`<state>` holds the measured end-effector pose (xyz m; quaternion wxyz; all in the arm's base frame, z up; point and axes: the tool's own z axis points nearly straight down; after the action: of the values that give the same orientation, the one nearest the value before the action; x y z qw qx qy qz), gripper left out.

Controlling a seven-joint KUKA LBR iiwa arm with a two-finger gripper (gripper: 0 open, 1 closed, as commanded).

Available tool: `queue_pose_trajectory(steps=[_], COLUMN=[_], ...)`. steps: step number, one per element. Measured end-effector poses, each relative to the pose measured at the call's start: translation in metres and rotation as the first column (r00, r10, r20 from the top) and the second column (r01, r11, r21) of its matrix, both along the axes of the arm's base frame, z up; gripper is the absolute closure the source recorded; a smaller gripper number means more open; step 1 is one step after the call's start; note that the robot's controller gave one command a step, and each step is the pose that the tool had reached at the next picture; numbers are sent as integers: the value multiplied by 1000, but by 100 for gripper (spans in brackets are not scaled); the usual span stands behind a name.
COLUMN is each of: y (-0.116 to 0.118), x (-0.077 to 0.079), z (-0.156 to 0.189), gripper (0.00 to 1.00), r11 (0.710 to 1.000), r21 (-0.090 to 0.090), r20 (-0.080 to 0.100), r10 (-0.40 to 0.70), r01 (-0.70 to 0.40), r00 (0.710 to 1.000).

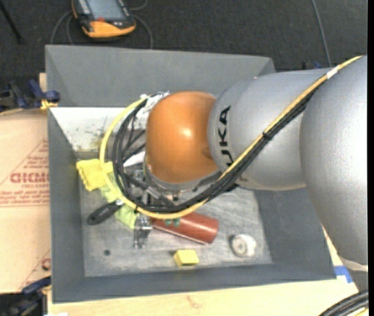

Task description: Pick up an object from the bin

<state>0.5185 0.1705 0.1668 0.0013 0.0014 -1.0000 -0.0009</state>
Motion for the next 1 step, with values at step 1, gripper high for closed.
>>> queue_pose_trajectory(steps=[1], y=[-7], x=[11], z=[10], gripper=[0], r11=[995], r21=[-2], r20=[1], r10=[96], r01=[-96], r00=[995])
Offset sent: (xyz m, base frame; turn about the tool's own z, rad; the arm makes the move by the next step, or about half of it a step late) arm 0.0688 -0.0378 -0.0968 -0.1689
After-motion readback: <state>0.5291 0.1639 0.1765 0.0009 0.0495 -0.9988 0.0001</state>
